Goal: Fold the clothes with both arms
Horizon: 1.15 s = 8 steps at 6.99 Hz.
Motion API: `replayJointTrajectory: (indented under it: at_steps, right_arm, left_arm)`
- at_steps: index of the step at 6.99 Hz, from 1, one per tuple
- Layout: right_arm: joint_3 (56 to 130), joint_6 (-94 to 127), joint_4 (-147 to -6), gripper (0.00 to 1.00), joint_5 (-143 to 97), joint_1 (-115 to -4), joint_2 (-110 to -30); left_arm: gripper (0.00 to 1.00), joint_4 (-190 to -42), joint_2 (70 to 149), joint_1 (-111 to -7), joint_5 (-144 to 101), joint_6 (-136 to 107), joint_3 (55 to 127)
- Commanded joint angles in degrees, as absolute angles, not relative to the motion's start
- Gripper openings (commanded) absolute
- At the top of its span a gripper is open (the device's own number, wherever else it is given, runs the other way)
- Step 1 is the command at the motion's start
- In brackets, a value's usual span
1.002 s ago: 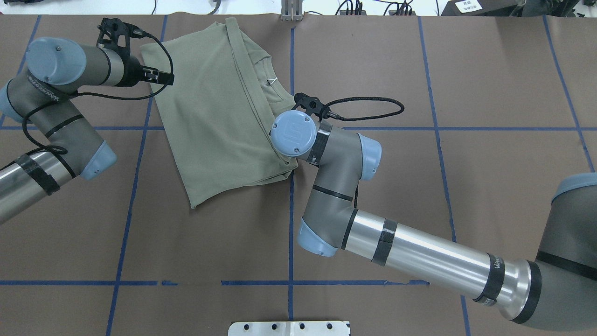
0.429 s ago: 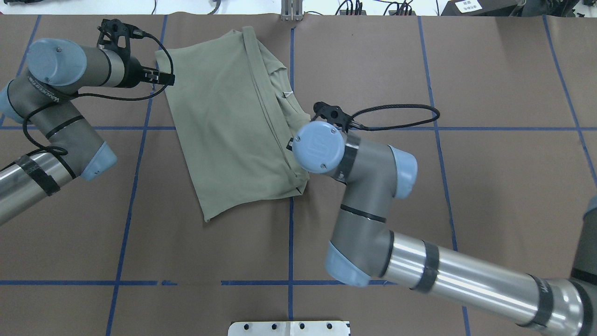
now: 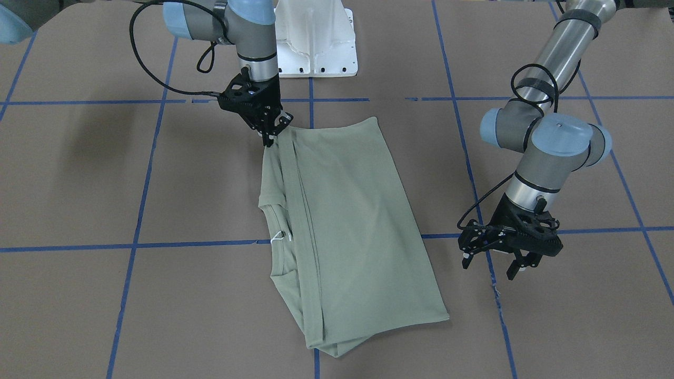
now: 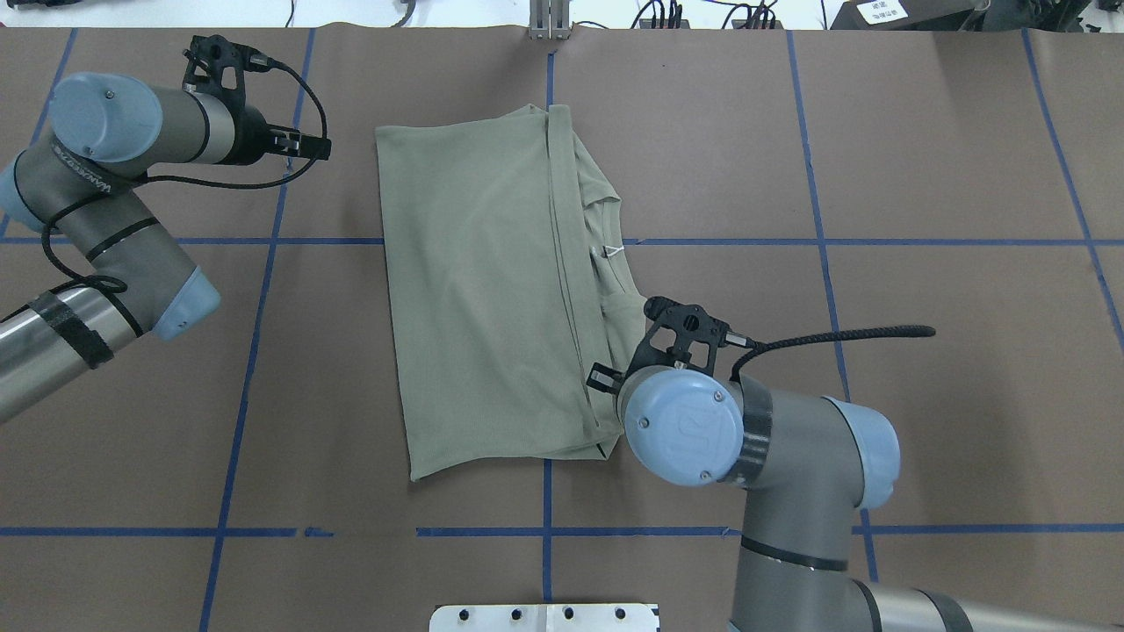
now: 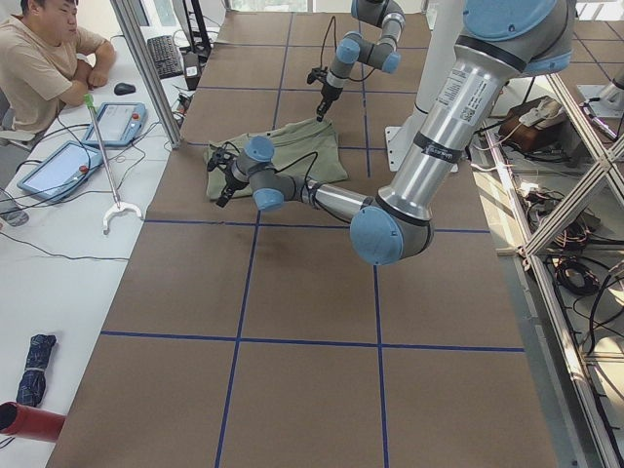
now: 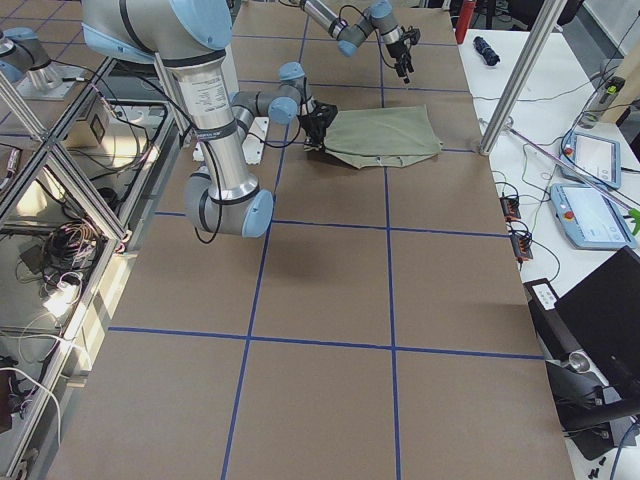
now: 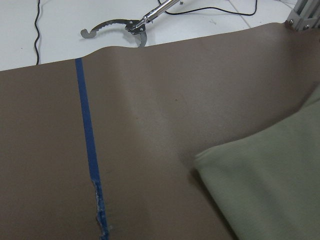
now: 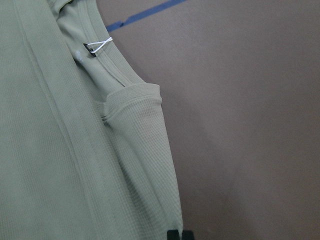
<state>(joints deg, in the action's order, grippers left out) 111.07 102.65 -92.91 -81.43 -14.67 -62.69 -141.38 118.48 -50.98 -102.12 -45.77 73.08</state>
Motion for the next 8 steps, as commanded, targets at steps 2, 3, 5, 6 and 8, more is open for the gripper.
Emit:
replayJointTrajectory:
  at_steps: [2, 3, 5, 6, 8]
  right_arm:
    - [114.61, 104.15, -93.6, 0.99, -77.53, -9.59, -66.27]
    - [114.52, 103.19, -93.69, 1.0, -76.91, -9.49, -66.18]
    - [113.21, 90.78, -97.19, 1.0, -77.52, -11.24, -62.17]
    - [111.38, 84.61, -97.12, 1.0, -78.3, -11.42, -61.36]
    - [107.77, 74.83, -97.47, 0.87, -82.34, -11.25, -60.12]
  left_arm:
    - [1.0, -141.42, 118.48, -50.98, -102.13, -45.79, 73.3]
    - [1.0, -141.42, 118.48, -50.98, -102.22, -45.88, 73.65]
    - [1.0, -141.42, 118.48, -50.89, -102.22, -45.88, 73.83]
    - [1.0, -141.42, 118.48, -50.54, -102.22, -45.88, 73.65]
    - [1.0, -141.42, 118.56, -49.05, -102.13, -45.97, 73.39]
